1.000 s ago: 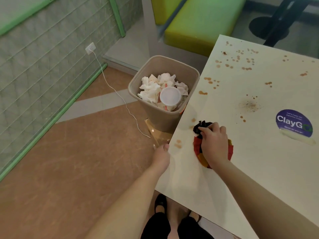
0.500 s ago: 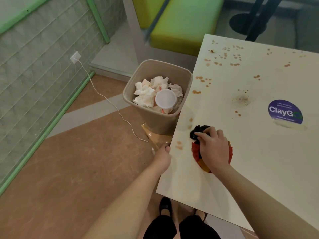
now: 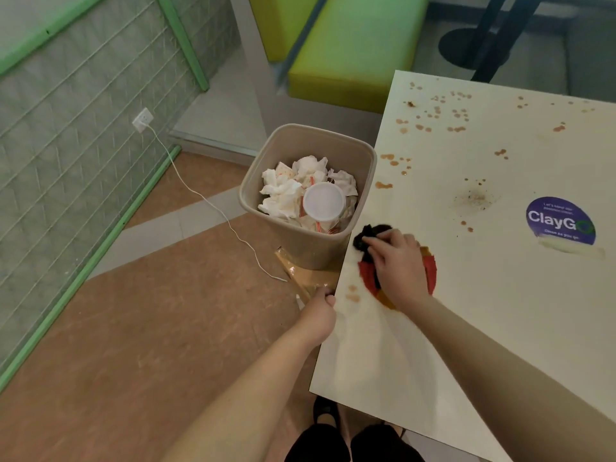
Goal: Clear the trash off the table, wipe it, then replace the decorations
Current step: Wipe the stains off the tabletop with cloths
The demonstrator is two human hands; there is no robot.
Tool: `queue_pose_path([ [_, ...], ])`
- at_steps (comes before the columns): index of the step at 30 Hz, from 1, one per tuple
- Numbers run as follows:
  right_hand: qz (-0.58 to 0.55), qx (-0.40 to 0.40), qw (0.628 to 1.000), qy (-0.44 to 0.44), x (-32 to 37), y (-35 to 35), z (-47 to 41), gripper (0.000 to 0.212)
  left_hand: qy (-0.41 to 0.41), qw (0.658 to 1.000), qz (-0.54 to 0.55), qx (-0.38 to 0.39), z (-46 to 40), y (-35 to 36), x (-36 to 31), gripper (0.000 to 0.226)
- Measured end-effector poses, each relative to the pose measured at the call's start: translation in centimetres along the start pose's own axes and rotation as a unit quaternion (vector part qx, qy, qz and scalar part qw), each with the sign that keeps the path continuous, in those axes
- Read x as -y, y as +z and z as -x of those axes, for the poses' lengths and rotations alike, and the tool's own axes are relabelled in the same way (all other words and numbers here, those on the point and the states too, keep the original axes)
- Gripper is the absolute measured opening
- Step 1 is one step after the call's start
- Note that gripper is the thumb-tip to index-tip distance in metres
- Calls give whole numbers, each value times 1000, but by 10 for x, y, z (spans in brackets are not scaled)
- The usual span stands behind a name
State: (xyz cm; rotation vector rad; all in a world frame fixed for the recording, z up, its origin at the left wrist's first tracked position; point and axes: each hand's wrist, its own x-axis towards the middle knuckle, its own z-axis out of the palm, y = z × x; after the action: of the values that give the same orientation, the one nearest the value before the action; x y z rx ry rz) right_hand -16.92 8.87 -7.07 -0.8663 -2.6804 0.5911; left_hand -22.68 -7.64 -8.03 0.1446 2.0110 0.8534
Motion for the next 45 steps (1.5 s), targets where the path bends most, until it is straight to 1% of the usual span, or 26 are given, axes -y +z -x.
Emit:
queue_pose_path([
  [3,69,-1,994,-79,-9,8,29,31,-9,1000,1,10,-3,0,2,35],
  [5,85,-7,990,-110,-20,9,14,35,-13,1000,13,10,-4,1,2,35],
  [6,87,-6,991,-100,-21,9,3,36,-14,1000,18,10,-5,1,2,35],
  [8,77,7,996,-44,-17,10,-18,36,-22,999,21,10,-7,3,5,35],
  [11,17,11,1000,4,-7,12,-19,35,-22,999,25,8,-5,3,2,35],
  [14,-6,-1,1000,-25,2,14,28,36,-14,1000,23,2,-7,2,3,35],
  [17,-9,11,998,-62,4,16,73,37,-18,1000,17,4,-8,2,2,36],
  [19,6,26,994,-105,-6,12,69,36,-15,1000,15,1,-7,3,1,36],
  [20,11,32,993,-113,-10,10,59,35,-12,1000,13,-3,-7,2,0,36],
  [21,13,31,994,-101,-13,8,48,35,-9,1000,10,-4,-6,2,0,36],
  [23,2,24,999,-37,-12,8,27,34,-5,1000,15,-3,-5,3,1,35],
  [25,-35,18,999,14,-2,12,23,34,-7,1000,21,-3,-4,3,1,35],
  [26,-60,17,998,20,5,13,30,33,-9,1000,22,-4,-3,3,1,35],
  [27,-82,19,996,13,11,14,42,32,-8,1000,23,-6,-3,3,1,36],
  [29,-103,28,994,-31,19,14,75,30,-5,1000,30,-7,-3,2,2,36],
  [31,-96,37,991,-83,18,11,101,31,-11,999,35,-1,-3,0,2,36],
  [33,-70,43,988,-131,8,9,101,34,-20,999,42,9,-2,0,3,37],
  [34,-60,44,988,-137,2,10,92,34,-23,999,48,11,-1,-1,2,37],
  [35,-55,35,990,-122,-1,10,79,34,-21,998,52,13,-1,-1,1,36],
  [38,-50,16,998,-20,-3,12,44,34,-30,998,61,18,2,-3,0,35],
  [39,-49,15,999,-7,0,14,44,35,-33,997,61,19,3,-3,1,35],
  [40,-51,10,999,-9,4,17,50,36,-37,997,62,21,4,-3,1,35],
  [42,-59,13,997,-50,15,22,78,37,-40,995,83,25,4,-3,1,32],
  [45,-68,49,990,-114,22,17,113,39,-49,993,108,19,5,-4,-2,23],
])
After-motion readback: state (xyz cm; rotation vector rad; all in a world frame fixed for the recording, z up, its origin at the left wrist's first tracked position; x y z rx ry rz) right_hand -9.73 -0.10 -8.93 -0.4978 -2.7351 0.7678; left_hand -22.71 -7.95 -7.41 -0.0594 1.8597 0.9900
